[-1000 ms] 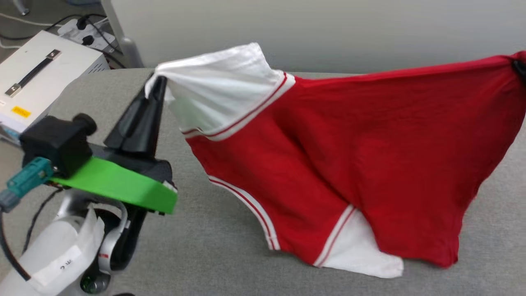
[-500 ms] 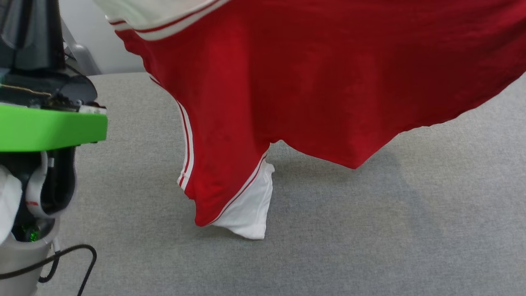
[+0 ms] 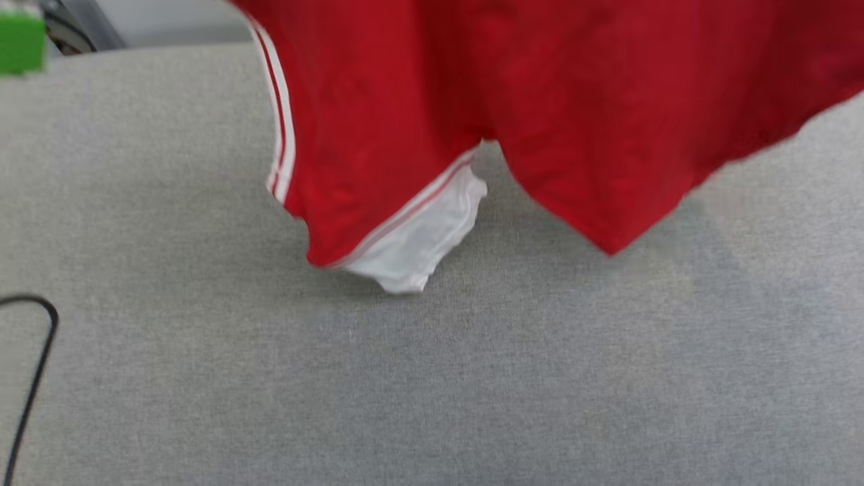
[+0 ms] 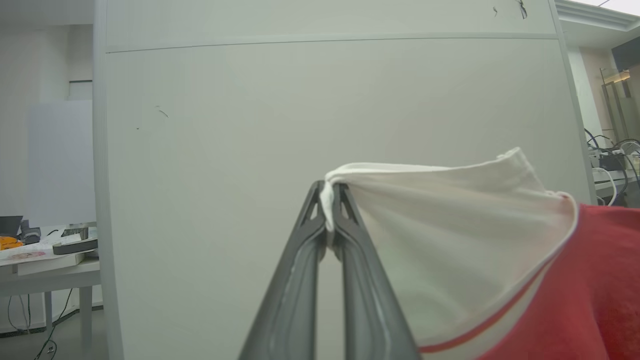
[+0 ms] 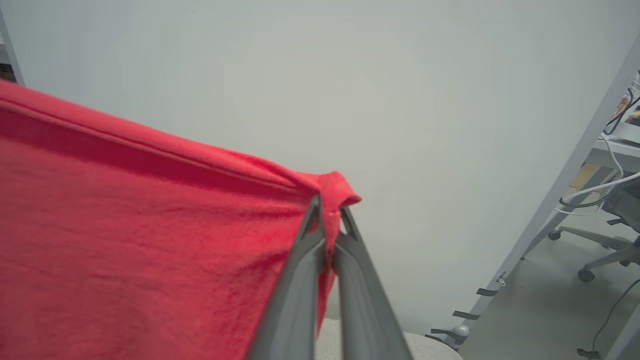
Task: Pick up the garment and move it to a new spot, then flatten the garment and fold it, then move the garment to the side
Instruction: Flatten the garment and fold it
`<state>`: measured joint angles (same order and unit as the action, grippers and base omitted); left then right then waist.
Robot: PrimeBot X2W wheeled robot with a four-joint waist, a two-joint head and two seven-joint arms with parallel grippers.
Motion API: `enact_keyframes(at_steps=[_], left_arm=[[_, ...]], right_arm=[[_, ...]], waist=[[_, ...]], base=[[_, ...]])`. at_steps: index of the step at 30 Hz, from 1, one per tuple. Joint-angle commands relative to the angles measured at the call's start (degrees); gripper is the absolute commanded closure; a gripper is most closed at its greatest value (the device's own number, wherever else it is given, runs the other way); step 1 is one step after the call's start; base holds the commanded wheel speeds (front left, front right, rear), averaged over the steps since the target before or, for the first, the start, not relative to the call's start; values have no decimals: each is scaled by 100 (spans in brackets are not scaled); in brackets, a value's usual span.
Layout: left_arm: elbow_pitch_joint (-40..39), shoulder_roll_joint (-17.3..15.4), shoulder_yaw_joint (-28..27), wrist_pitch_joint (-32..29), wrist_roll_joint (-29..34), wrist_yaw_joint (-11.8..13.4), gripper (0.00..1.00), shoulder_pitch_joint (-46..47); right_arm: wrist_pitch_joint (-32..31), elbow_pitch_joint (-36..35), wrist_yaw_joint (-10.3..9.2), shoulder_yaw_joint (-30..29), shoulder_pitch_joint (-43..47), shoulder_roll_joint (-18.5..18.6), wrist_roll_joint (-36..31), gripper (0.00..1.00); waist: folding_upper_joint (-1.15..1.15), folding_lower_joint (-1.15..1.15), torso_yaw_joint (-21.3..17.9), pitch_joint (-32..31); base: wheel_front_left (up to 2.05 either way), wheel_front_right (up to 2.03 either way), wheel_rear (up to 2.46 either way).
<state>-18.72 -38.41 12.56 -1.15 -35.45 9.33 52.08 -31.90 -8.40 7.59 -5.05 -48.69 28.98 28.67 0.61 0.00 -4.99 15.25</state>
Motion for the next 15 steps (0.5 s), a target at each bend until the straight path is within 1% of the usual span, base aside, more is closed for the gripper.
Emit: enact_keyframes(at_steps=[1,3,6,7,12,15], left_arm=[[156,-78,-46,-16,-7,-53,100,307],[410,-116,10,-47,34,-202,100,702],[832,-172,102,-136,87,-465,100,1428],[977,-183,128,-172,102,-537,100,1656],[1933,-172,381,-260,371,-996,100,3143],[2645,-50,512,-155,591,-1174,100,4033]], right_arm=[[58,121,-10,14,-239,55,-120,100],[139,307,-10,137,-577,110,-245,100],[360,633,-10,311,-1130,303,-672,100],[442,748,-10,337,-1293,304,-766,100],[842,1556,-10,349,-2323,23,-1053,100],[1122,2099,-10,348,-2970,-138,-1300,100]], waist=[[-61,0,15,652],[-61,0,13,926],[-61,0,6,1406],[-61,0,-2,1549],[-61,0,-32,2225],[-61,0,-52,2477]], base=[[0,0,0],[0,0,0],[0,0,0],[0,0,0],[0,0,0],[0,0,0]])
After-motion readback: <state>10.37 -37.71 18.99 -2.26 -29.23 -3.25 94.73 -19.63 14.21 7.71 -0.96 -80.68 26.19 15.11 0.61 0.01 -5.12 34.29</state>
